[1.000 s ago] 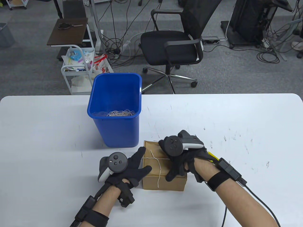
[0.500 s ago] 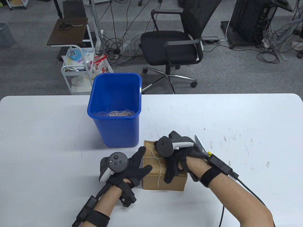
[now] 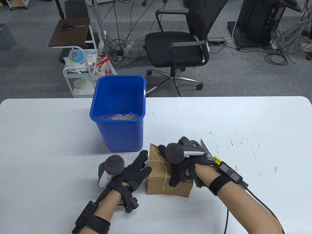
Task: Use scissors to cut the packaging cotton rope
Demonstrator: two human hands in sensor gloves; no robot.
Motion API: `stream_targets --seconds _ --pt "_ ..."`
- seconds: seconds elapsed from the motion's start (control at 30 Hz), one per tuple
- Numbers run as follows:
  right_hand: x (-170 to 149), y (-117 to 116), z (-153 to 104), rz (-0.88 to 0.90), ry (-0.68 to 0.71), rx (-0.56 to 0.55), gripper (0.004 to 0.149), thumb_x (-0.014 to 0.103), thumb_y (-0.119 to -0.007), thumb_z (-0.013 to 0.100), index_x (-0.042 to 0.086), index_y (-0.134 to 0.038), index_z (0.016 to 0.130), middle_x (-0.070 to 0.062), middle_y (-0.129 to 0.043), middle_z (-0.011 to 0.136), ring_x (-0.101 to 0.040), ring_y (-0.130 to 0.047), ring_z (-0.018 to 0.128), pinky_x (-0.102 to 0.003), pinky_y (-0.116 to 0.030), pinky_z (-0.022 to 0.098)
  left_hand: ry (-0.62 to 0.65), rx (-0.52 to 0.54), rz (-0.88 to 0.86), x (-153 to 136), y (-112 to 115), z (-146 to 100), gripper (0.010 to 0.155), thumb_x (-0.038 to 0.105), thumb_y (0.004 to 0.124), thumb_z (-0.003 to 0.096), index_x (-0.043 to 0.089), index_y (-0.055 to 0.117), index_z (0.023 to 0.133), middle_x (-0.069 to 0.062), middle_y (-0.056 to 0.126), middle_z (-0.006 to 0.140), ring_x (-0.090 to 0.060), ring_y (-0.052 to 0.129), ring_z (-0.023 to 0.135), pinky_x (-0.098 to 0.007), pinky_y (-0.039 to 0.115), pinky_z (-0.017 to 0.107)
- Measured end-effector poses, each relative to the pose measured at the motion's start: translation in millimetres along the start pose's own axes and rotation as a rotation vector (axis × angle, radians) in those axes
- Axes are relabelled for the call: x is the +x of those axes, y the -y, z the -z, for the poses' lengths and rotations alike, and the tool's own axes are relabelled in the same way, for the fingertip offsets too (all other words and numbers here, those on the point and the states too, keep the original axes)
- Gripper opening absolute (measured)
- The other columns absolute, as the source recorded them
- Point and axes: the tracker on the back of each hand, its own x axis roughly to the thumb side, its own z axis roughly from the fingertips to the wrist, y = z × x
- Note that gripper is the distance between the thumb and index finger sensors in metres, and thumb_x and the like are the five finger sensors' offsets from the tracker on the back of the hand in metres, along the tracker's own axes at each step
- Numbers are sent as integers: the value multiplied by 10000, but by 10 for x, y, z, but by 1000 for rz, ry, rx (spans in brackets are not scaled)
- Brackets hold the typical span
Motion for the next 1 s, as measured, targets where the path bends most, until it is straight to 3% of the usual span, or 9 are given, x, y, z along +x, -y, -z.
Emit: stream_targets --seconds 0.13,0.5,0.63,0.7,0.8,0.9,1.0 --pt "-62 45 -173 34 22 -86 1370 691 -947 234 45 -51 1044 -397 -221 1053 -700 -369 893 -871 -284 603 -19 7 -52 -36 -76 15 825 689 624 502 250 343 1142 -159 466 1181 -466 598 1043 -669 567 716" --pt "-171 213 -557 134 67 -229 1363 690 -949 239 45 -65 1052 -401 -217 1055 -707 -365 892 -875 -279 600 -135 -245 -269 -92 42 265 880 667 669 524 156 300 1138 -193 437 1178 -473 567 1052 -670 535 739" --pt "-157 261 -615 140 83 -266 1359 692 -949 237 48 -75 1056 -403 -222 1054 -709 -370 890 -875 -280 601 -133 -295 -477 -58 107 352 809 618 645 551 169 318 1139 -178 460 1174 -463 563 1052 -665 523 747" --pt "-154 264 -634 135 84 -276 1362 687 -953 235 52 -73 1056 -404 -216 1054 -709 -367 890 -876 -276 601 -180 -258 -528 -54 133 360 727 566 629 561 162 381 1113 -160 538 1137 -457 589 1032 -656 525 746" --pt "-161 258 -662 148 91 -283 1359 693 -949 238 51 -75 1057 -402 -225 1055 -707 -369 891 -874 -282 601 -210 -108 -478 -30 115 365 575 475 621 554 146 552 1021 -120 742 994 -422 742 925 -627 590 719" --pt "-159 248 -684 140 88 -282 1357 693 -948 241 49 -77 1058 -404 -221 1056 -708 -366 893 -877 -283 599 -202 62 -284 48 62 356 457 407 682 514 143 730 884 -82 909 778 -380 891 760 -605 680 655" --pt "-167 245 -699 126 73 -274 1355 695 -945 243 49 -77 1058 -406 -219 1055 -709 -366 893 -876 -282 601 -124 81 5 191 21 362 455 414 703 496 134 750 852 -61 933 726 -359 927 712 -597 714 629"
